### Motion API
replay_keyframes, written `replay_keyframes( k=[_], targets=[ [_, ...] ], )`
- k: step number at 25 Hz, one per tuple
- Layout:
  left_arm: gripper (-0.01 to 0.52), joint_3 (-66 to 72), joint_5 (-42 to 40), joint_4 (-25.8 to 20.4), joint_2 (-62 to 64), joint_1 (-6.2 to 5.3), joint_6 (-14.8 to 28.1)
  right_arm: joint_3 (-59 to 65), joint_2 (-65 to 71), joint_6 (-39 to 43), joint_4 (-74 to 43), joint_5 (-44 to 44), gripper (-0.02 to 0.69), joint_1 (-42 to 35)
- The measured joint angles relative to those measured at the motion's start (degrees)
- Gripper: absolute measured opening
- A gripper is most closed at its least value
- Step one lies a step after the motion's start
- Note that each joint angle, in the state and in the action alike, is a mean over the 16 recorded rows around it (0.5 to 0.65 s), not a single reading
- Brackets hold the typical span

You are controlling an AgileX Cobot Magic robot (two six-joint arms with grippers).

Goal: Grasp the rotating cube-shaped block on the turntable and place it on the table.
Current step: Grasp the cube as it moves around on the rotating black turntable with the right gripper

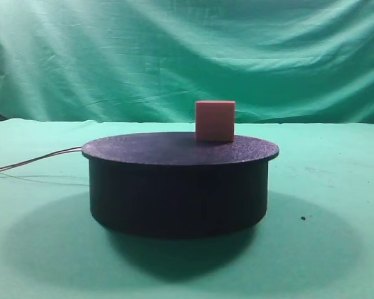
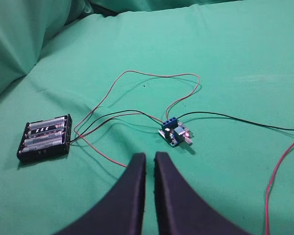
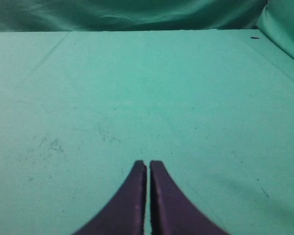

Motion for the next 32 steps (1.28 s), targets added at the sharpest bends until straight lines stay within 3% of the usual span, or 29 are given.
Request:
replay_keyframes(
  k=[15, 26, 32],
  targets=[
    [0.000, 0.0, 0.0, 0.0, 0.0, 0.00, 0.0, 0.0, 0.0, -0.8, -0.7, -1.1, 0.000, 0.0],
    [0.000, 0.0, 0.0, 0.0, 0.0, 0.00, 0.0, -1.2, 0.6, -4.7, 0.2, -20.2, 0.000, 0.0],
    [0.000, 0.0, 0.0, 0.0, 0.0, 0.00, 0.0, -7.0, 5.7, -6.0, 6.2, -20.9, 0.000, 0.0]
  ],
)
